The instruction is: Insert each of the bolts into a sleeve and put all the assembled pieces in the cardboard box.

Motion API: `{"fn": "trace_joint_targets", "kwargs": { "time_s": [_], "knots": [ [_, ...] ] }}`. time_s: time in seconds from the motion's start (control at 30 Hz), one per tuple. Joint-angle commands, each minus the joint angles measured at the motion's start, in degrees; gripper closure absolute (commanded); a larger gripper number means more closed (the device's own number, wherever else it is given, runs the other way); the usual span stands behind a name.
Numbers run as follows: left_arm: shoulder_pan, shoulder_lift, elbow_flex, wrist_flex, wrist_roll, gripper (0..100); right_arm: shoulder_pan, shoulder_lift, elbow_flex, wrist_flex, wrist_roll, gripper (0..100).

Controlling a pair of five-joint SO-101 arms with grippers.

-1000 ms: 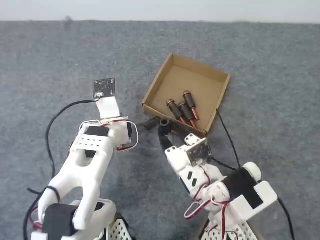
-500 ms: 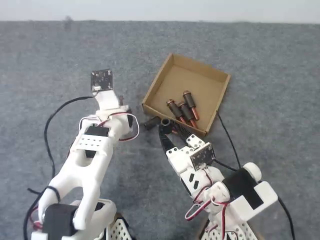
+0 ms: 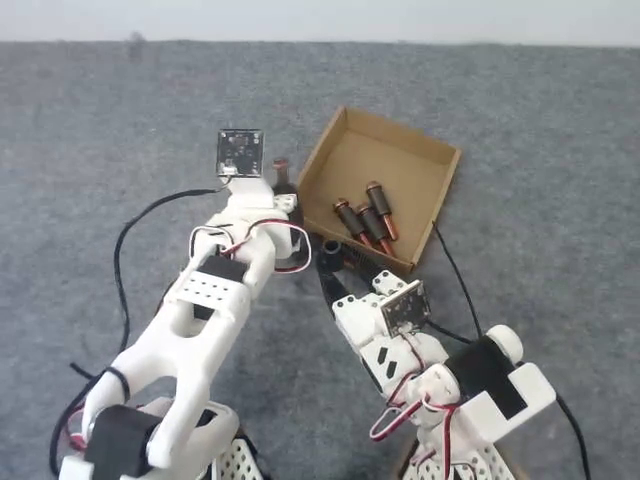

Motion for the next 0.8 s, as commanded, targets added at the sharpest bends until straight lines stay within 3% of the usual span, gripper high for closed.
{"fn": "trace_joint_targets", "kwargs": {
  "time_s": [0.0,0.2,0.43,0.77],
  "knots": [
    [0.44,-3.08,-0.40,-3.52,-0.53,99,-0.66,0.13,-2.11,0.22,-0.97,99.2],
    [0.35,-7.12,2.68,-5.36,-0.62,99,-0.66,0.13,-2.20,0.22,-0.97,99.2],
    [1.23,-22.42,16.84,-17.58,-0.44,99,-0.66,0.13,-2.20,0.48,-0.97,99.2],
    [3.43,-34.81,17.63,-7.56,-0.44,99,-0.66,0.13,-3.96,5.41,-0.97,99.2]
  ]
}}
